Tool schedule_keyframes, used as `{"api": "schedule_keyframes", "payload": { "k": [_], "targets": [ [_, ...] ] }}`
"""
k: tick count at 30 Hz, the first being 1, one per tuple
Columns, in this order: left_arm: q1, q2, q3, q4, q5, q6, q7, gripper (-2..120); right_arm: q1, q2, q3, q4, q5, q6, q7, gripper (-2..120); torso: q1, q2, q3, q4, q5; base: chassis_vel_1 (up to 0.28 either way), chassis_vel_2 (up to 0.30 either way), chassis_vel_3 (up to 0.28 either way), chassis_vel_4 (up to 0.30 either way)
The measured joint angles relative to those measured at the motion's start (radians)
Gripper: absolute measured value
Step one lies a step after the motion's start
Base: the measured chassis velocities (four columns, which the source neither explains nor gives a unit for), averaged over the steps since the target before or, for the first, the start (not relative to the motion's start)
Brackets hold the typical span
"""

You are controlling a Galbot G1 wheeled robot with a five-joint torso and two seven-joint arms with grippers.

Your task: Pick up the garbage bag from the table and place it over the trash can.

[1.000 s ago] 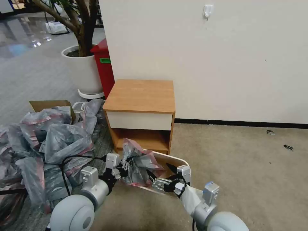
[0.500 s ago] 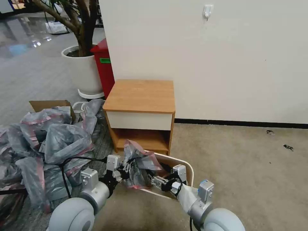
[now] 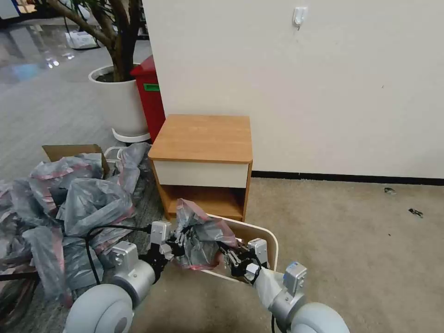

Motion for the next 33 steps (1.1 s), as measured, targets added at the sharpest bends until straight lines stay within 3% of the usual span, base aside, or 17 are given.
{"api": "schedule_keyframes", "payload": {
  "k": [2, 13, 20, 33],
  "targets": [
    [-0.005, 0.000, -0.001, 0.004, -0.004, 0.000, -0.001, 4, -0.002, 0.000, 0.001, 0.000, -0.007, 0.005, -0.003, 0, 0.000, 0.000, 0.000, 0.0000, 0.0000, 0.000, 0.000, 0.000, 0.000],
    [-0.007, 0.019, -0.001, 0.025, 0.005, 0.000, 0.000, 4, -0.037, -0.028, -0.004, 0.062, -0.042, 0.124, -0.080, 0, 0.000, 0.000, 0.000, 0.0000, -0.0001, 0.000, 0.000, 0.000, 0.000],
    [-0.001, 0.040, 0.017, 0.023, 0.029, -0.003, 0.007, 4, -0.002, -0.058, 0.071, 0.118, 0.082, 0.154, -0.101, 0, 0.000, 0.000, 0.000, 0.0000, 0.0000, 0.000, 0.000, 0.000, 0.000],
    [0.010, 0.044, -0.015, 0.002, 0.009, -0.008, 0.013, 4, 0.004, -0.147, 0.222, 0.096, 0.246, 0.149, -0.066, 0, 0.000, 0.000, 0.000, 0.0000, 0.0001, 0.000, 0.000, 0.000, 0.000]
  ]
}}
